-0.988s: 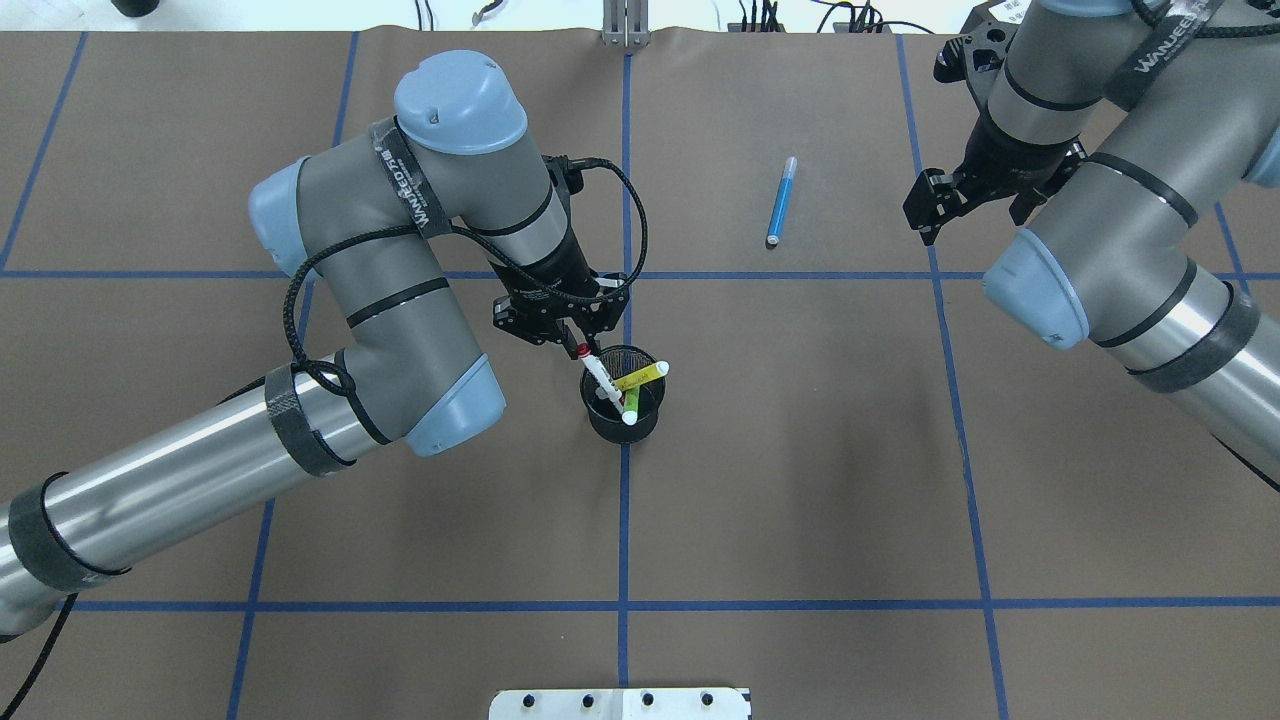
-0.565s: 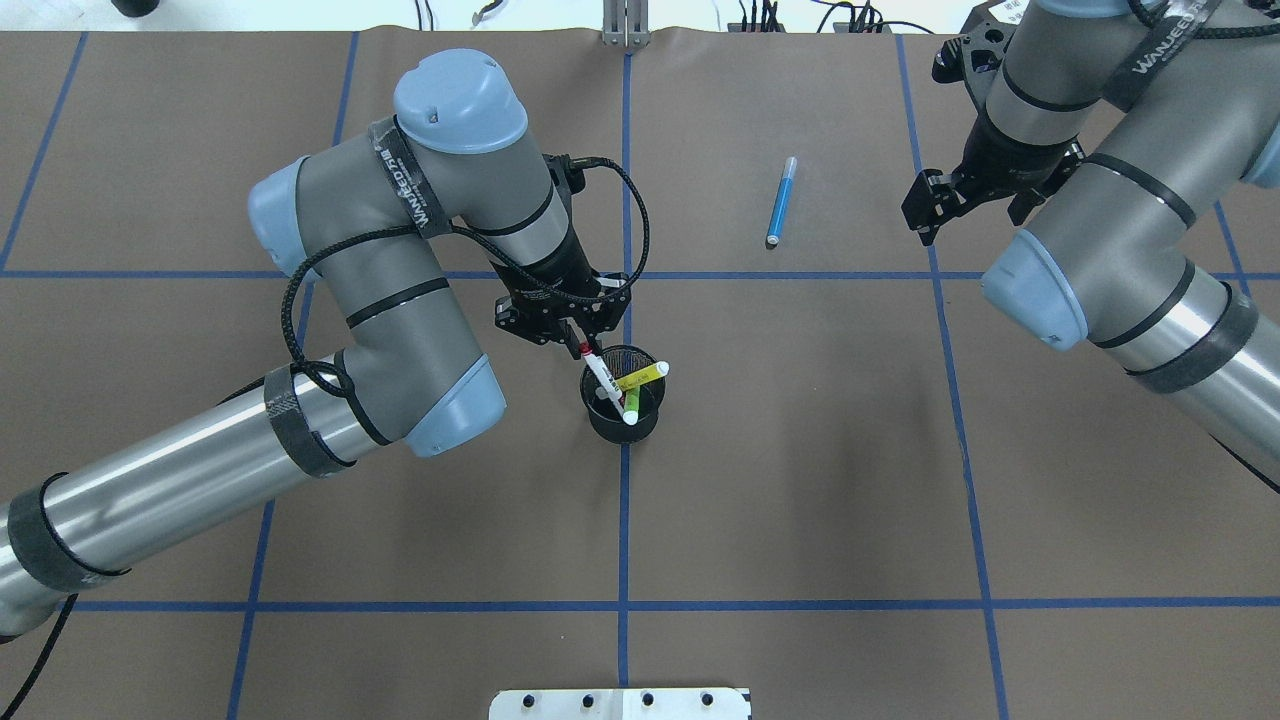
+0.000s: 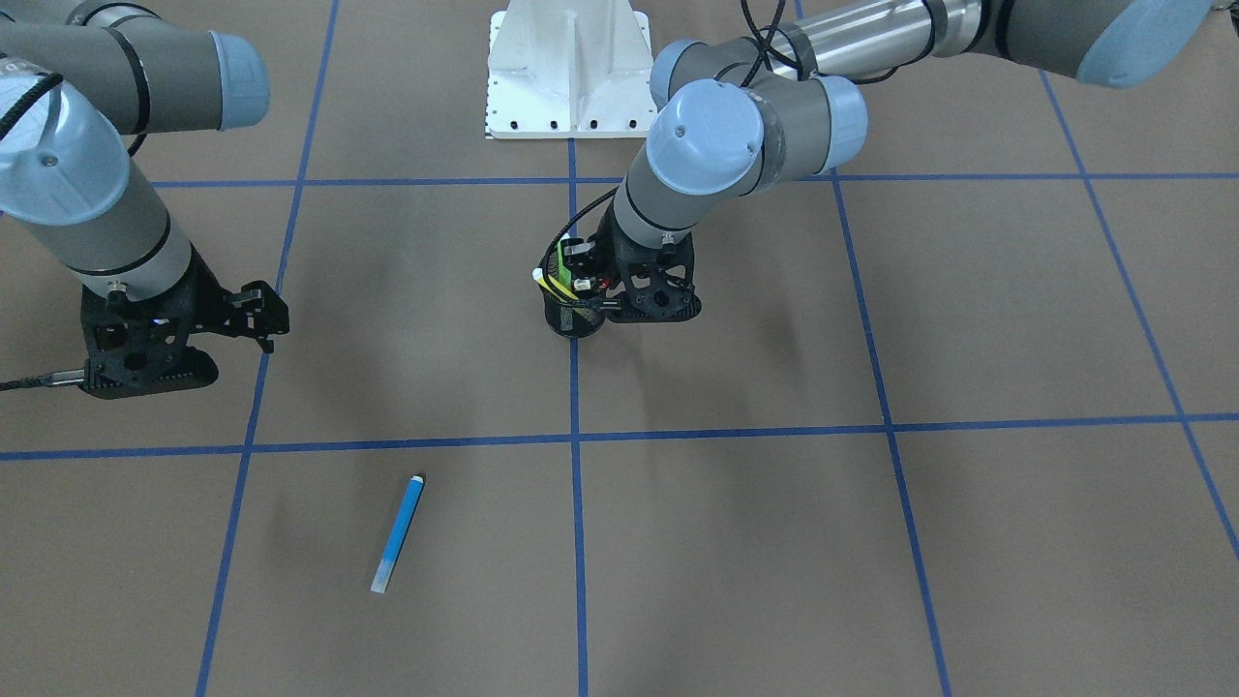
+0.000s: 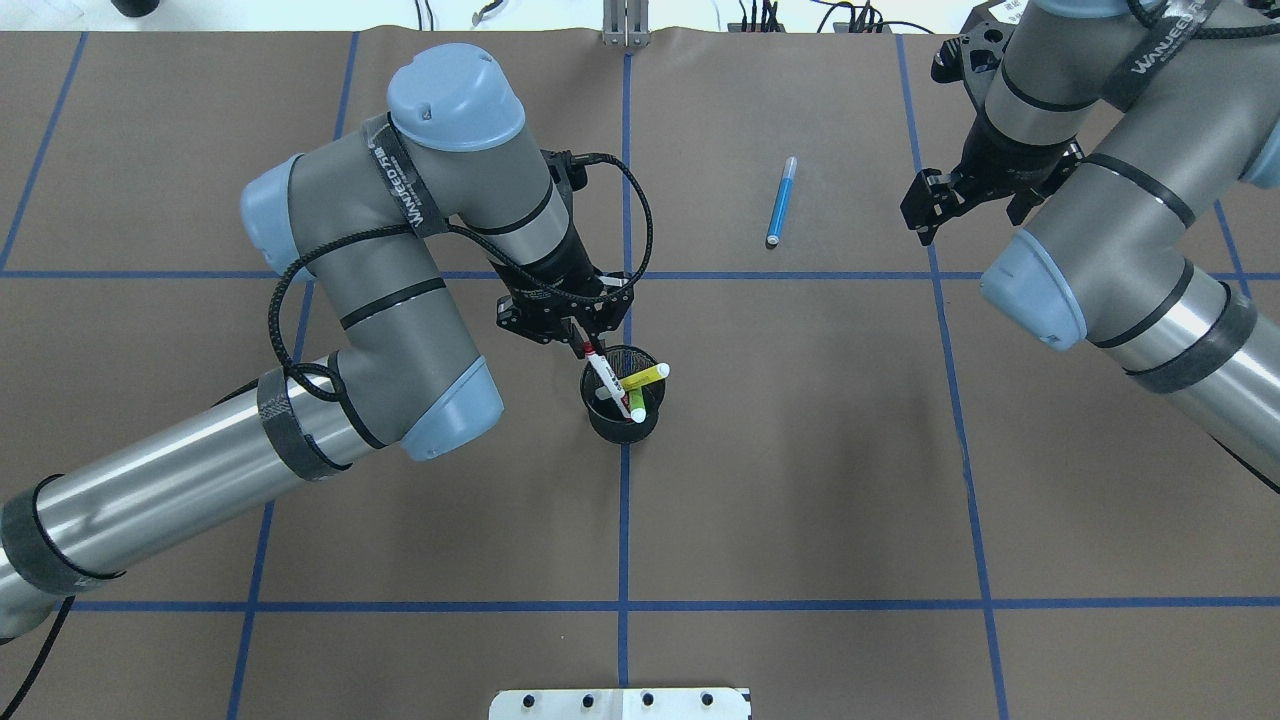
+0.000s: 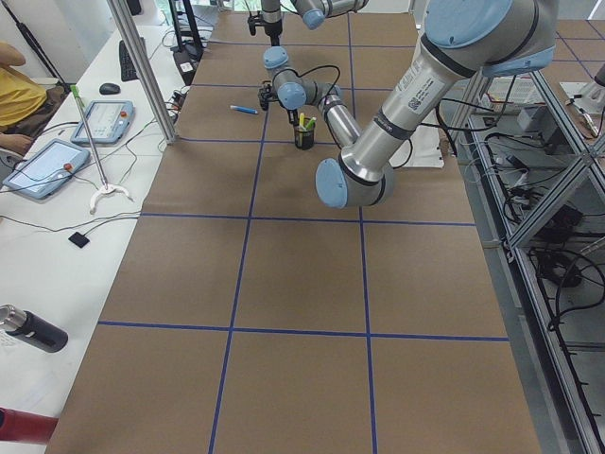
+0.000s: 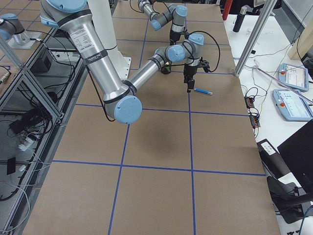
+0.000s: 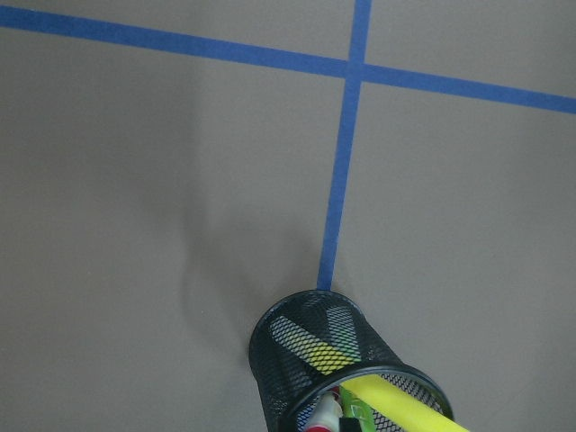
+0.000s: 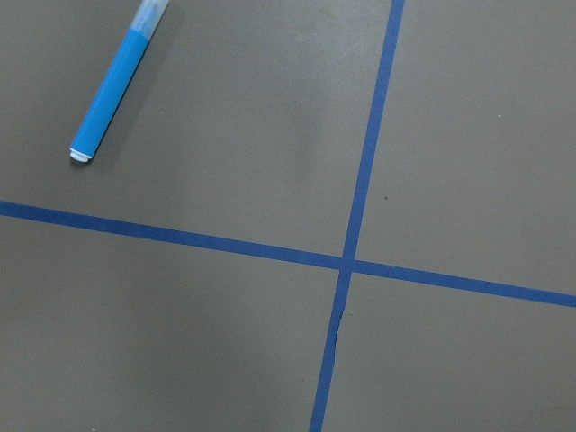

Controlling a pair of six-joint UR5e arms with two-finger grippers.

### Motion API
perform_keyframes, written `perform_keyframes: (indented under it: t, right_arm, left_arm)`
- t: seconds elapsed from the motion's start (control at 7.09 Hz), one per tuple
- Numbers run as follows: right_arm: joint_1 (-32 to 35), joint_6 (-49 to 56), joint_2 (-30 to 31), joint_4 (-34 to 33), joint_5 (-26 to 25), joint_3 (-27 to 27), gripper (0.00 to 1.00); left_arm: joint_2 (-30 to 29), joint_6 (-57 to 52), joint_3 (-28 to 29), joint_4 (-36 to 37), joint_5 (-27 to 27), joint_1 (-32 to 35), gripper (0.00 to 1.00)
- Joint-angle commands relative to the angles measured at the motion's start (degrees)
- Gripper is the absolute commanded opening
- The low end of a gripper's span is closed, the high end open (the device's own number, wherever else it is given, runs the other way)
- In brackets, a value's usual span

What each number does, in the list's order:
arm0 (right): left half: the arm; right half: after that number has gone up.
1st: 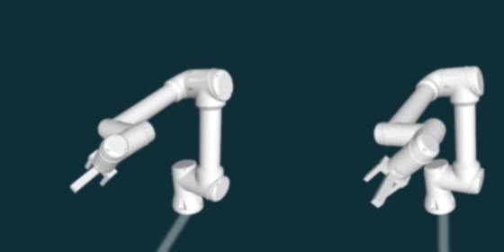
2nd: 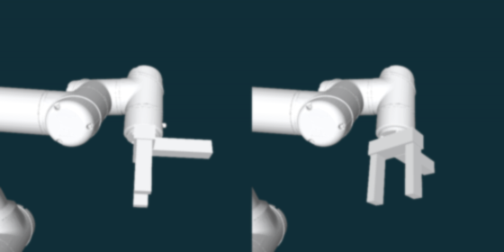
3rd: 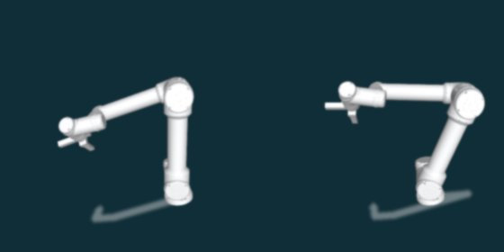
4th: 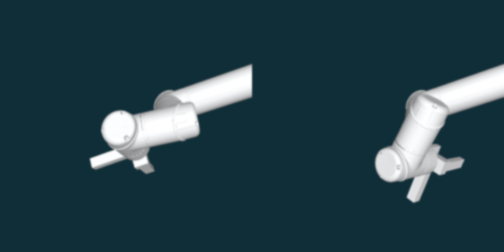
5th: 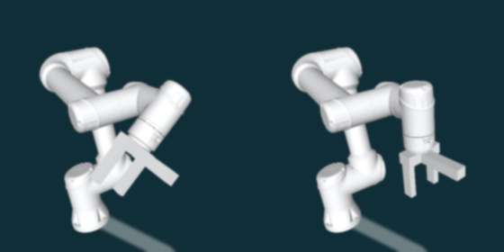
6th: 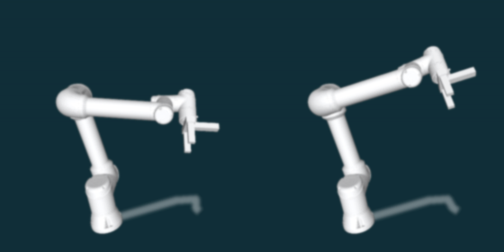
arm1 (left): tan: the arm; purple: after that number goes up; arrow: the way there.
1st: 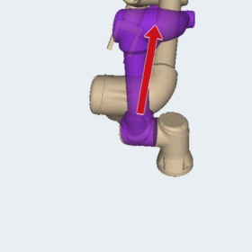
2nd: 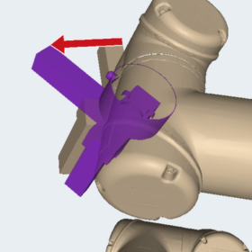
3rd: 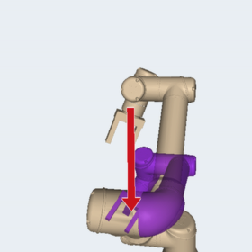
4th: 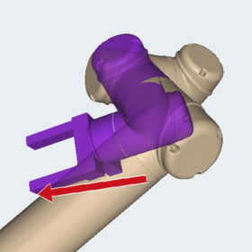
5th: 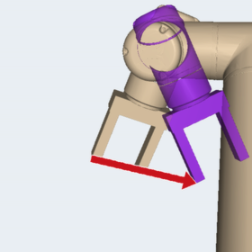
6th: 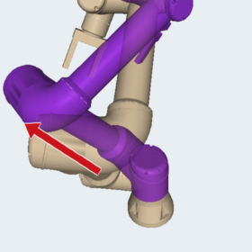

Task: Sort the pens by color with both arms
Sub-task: 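Pull the red-capped marker up out of the cup with the left gripper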

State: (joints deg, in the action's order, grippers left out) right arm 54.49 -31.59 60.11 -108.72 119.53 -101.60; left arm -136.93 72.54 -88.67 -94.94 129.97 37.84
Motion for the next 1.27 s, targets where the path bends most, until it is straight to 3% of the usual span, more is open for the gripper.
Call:
perform_keyframes:
  t: [0.0, 0.28, 0.56, 0.85, 1.13]
  right_arm:
    - [0.09, -0.05, -0.08, 0.00, 0.00, 0.00, 1.00]
    - [0.00, -0.05, -0.16, 0.09, 0.09, -0.09, 1.00]
    - [0.00, -0.14, -0.16, 0.09, 0.09, -0.09, 1.00]
    - [0.09, 0.21, -0.08, 0.09, 0.09, -0.09, 1.00]
    - [0.17, 0.21, -0.08, 0.09, 0.26, -0.26, 1.00]
  left_arm:
    - [0.61, 0.24, -4.74, 0.55, -0.33, 1.26, 0.01]
    - [4.80, 0.24, -13.76, 0.55, -6.11, 2.32, 0.00]
    - [5.53, 0.23, -17.57, 0.29, -7.62, 4.43, 0.00]
    - [5.44, 3.20, -17.86, -3.55, -14.89, 4.43, 0.00]
    - [5.45, 8.73, -12.35, -16.16, -22.62, 4.17, 0.00]
